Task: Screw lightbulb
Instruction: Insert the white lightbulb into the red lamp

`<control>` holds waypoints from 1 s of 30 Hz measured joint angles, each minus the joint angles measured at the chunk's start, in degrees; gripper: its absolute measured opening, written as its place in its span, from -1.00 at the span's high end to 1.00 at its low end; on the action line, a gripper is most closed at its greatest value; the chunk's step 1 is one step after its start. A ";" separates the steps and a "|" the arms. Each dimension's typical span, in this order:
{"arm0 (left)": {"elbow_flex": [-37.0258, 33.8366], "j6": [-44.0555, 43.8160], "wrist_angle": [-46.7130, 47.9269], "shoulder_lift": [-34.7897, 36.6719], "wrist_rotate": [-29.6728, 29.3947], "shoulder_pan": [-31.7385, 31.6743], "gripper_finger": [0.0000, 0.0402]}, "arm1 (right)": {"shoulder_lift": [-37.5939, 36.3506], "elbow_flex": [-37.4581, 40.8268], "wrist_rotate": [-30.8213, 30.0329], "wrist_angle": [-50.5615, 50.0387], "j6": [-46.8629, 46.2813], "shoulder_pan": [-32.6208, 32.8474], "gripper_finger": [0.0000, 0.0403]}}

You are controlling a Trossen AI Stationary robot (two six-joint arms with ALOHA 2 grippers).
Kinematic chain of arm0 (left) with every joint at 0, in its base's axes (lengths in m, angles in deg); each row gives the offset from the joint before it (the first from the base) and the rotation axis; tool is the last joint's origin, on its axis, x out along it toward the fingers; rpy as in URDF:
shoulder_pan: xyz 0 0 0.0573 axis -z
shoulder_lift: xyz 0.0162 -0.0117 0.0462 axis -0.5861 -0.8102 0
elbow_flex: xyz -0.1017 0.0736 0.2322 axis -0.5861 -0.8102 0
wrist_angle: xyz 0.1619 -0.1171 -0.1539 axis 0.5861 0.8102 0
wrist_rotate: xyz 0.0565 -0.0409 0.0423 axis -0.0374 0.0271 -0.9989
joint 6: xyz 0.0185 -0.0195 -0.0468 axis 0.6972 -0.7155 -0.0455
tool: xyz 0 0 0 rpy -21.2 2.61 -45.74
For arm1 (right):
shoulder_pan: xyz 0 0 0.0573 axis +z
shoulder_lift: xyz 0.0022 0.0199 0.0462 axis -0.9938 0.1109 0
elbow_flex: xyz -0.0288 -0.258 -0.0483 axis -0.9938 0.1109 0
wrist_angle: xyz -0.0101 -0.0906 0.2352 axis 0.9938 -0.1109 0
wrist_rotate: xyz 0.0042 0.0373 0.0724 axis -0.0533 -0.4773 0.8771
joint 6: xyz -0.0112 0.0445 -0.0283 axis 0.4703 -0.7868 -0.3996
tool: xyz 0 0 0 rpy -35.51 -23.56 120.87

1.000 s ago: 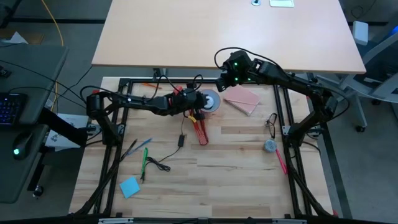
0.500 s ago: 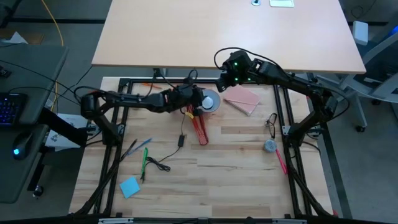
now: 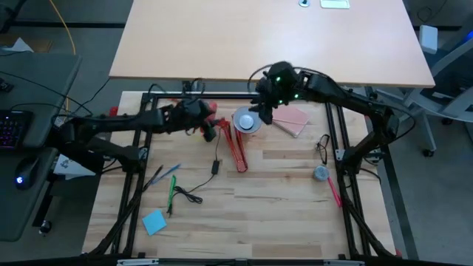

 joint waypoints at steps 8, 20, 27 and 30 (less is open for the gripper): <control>-7.01 -11.48 -1.58 10.29 2.90 0.86 0.10 | 6.49 -0.99 -19.46 -5.69 18.13 8.56 -0.43; -7.00 -8.82 0.88 10.45 8.81 3.07 0.13 | 11.36 -0.99 -29.10 -6.45 23.57 11.45 -0.44; -2.96 4.18 0.05 -1.35 11.51 8.85 0.86 | 3.44 -0.99 -36.02 -6.71 18.53 8.60 -0.44; -0.64 7.57 -2.80 -9.03 10.80 9.79 0.95 | -1.00 -0.99 -36.05 -8.46 11.90 7.00 -0.44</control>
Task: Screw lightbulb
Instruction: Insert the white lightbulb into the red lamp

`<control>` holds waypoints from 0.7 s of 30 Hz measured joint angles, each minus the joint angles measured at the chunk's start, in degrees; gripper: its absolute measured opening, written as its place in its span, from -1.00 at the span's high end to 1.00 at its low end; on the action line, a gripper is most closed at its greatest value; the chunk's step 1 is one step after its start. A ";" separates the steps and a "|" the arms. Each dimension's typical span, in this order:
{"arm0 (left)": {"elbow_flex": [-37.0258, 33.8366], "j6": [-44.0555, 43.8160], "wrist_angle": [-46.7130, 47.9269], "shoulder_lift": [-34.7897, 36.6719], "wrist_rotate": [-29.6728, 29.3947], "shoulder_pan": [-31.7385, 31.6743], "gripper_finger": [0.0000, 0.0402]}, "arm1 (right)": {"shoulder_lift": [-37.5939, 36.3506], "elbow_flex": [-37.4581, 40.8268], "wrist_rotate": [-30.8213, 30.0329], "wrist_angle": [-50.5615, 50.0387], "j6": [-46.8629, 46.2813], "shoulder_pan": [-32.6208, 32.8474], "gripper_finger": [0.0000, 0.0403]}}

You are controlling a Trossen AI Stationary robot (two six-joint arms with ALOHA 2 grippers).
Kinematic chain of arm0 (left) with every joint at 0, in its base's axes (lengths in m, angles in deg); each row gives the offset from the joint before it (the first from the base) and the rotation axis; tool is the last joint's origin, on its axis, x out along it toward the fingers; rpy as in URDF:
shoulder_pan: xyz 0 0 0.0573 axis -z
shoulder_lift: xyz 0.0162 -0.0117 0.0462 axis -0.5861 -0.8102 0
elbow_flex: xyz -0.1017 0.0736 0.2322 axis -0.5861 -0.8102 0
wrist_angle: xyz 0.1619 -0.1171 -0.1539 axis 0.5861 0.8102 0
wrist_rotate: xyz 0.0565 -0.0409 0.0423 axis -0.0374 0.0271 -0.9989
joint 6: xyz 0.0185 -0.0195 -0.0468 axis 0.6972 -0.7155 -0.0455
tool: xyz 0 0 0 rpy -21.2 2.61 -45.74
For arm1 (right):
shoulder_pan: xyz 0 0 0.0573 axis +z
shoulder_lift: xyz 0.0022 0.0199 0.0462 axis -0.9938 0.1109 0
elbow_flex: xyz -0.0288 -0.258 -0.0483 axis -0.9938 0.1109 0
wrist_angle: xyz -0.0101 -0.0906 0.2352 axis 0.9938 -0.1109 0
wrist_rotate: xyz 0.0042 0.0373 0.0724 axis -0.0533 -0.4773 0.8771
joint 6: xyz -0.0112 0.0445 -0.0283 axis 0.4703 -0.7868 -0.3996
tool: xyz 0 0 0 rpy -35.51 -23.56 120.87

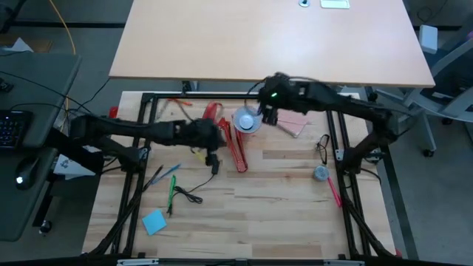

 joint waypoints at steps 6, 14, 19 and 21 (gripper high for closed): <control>2.51 1.89 -7.86 -13.30 -3.26 0.97 1.00 | -7.38 0.00 -1.30 -5.02 -9.89 -1.38 -0.14; 2.51 -3.38 -12.75 -19.03 -10.00 2.81 1.00 | -11.76 0.00 -1.22 -9.89 -21.36 -1.36 0.90; 2.61 -3.38 -14.60 -21.29 -13.09 3.10 1.00 | -12.29 0.00 -0.31 -10.46 -22.25 -1.33 0.98; 2.36 -3.40 -14.05 -22.44 -14.63 3.06 1.00 | -12.34 0.00 0.01 -10.47 -22.89 -1.33 0.98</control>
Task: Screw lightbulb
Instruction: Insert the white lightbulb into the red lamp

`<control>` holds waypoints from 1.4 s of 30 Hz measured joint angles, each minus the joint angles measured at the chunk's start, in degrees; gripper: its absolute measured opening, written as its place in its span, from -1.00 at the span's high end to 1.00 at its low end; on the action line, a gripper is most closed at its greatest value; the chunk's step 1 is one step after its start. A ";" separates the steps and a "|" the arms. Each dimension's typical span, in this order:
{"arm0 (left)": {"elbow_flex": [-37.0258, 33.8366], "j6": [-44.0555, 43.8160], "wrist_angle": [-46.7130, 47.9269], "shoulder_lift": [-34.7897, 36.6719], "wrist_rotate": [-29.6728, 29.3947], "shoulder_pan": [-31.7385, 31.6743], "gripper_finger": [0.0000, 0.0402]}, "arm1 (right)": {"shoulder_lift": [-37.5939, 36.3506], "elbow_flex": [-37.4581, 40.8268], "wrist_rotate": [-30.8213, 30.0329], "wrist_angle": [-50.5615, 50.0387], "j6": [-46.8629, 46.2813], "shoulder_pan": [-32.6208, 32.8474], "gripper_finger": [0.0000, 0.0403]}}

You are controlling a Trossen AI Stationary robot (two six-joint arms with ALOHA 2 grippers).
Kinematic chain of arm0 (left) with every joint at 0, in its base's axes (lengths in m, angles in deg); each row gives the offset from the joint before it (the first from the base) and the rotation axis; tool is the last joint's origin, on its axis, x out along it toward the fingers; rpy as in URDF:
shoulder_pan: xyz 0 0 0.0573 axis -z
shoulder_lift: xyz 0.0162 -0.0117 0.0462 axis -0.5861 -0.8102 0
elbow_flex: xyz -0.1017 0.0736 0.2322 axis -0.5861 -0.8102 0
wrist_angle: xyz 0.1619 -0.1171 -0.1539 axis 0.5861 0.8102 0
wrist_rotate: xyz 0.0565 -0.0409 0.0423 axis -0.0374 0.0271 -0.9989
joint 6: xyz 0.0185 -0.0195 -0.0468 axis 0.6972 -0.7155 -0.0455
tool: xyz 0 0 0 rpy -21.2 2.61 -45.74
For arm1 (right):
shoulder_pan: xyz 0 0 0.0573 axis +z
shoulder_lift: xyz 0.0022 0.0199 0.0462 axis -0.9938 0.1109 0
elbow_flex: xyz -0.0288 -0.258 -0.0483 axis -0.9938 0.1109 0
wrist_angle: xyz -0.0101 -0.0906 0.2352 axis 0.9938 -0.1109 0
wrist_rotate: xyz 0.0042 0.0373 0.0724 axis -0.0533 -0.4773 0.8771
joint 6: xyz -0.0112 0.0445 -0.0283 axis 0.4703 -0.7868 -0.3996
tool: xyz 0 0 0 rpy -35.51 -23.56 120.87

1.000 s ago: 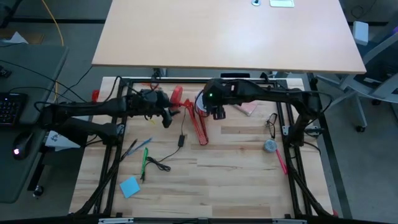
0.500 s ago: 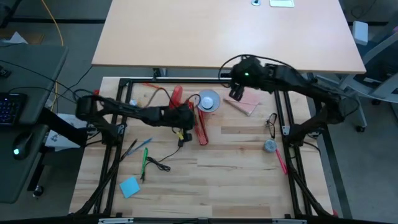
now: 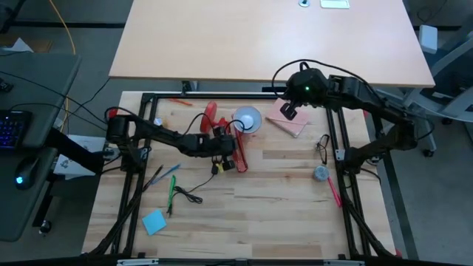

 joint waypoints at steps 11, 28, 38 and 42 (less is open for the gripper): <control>0.24 -2.17 0.13 -1.05 -0.80 1.08 1.00 | 0.02 0.00 2.51 -0.84 -0.68 0.00 1.00; 0.10 -24.98 -0.63 -1.20 0.37 15.92 1.00 | 0.02 0.00 3.37 -2.82 1.22 0.00 1.00; -0.03 -26.90 0.15 2.10 -3.27 16.67 1.00 | 0.16 0.02 20.85 0.18 0.69 2.51 1.00; -0.03 -21.72 2.82 5.26 -3.61 14.23 1.00 | 2.31 0.02 28.73 4.16 -3.64 7.70 1.00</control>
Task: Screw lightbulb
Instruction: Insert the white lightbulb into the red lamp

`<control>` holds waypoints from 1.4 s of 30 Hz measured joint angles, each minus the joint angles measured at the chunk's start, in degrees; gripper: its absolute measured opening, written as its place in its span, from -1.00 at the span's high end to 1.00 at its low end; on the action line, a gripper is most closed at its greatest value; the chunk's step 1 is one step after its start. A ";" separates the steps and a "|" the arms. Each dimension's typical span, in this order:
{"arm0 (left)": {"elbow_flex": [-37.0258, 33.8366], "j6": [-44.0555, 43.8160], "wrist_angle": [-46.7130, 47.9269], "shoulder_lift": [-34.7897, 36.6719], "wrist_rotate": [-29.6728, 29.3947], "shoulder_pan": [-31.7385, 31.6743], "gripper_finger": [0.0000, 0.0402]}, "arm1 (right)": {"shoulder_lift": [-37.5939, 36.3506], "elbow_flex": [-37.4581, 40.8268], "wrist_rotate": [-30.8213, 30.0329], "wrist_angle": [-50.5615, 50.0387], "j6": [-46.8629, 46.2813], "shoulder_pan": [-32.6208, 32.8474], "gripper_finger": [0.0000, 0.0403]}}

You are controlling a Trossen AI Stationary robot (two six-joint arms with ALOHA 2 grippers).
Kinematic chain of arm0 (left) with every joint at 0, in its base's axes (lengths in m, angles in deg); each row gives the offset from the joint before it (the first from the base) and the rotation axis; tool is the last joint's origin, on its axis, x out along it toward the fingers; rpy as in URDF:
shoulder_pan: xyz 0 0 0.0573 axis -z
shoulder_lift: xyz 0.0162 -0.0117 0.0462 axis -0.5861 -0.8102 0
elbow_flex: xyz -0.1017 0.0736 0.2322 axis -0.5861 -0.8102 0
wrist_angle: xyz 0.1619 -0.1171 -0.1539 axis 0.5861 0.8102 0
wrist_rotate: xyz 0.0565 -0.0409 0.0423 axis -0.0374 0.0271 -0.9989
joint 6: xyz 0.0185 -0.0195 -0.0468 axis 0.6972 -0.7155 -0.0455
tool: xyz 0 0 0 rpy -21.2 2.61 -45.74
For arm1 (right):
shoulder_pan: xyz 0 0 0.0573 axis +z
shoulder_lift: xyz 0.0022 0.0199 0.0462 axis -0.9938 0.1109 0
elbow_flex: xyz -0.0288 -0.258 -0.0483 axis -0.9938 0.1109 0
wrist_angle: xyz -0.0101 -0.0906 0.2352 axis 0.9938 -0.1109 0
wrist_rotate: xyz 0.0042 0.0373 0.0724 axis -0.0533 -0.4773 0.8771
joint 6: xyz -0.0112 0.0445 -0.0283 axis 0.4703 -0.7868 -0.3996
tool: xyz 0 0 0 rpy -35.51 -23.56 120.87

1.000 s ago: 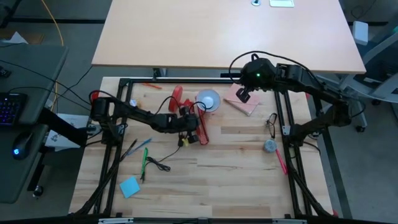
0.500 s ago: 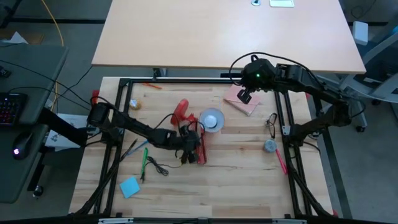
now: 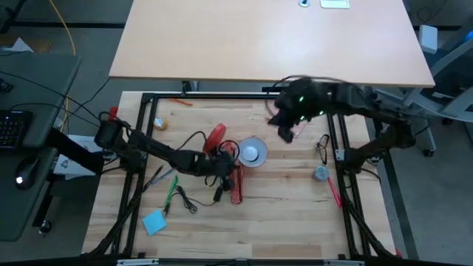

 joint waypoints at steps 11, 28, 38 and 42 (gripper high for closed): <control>0.10 13.09 13.98 12.93 -6.64 -6.74 1.00 | 4.49 0.02 -4.81 2.96 -2.85 10.83 1.00; -1.13 11.78 38.42 27.52 -1.20 -16.69 1.00 | 1.64 0.02 -6.60 2.11 -3.53 10.42 1.00; -1.31 9.30 36.78 20.37 8.08 -15.87 1.00 | 1.08 0.02 -6.46 -7.25 -6.14 12.24 1.00; -1.31 5.29 34.36 20.32 9.30 -12.48 1.00 | 0.73 0.02 -6.49 -14.08 -8.36 13.83 1.00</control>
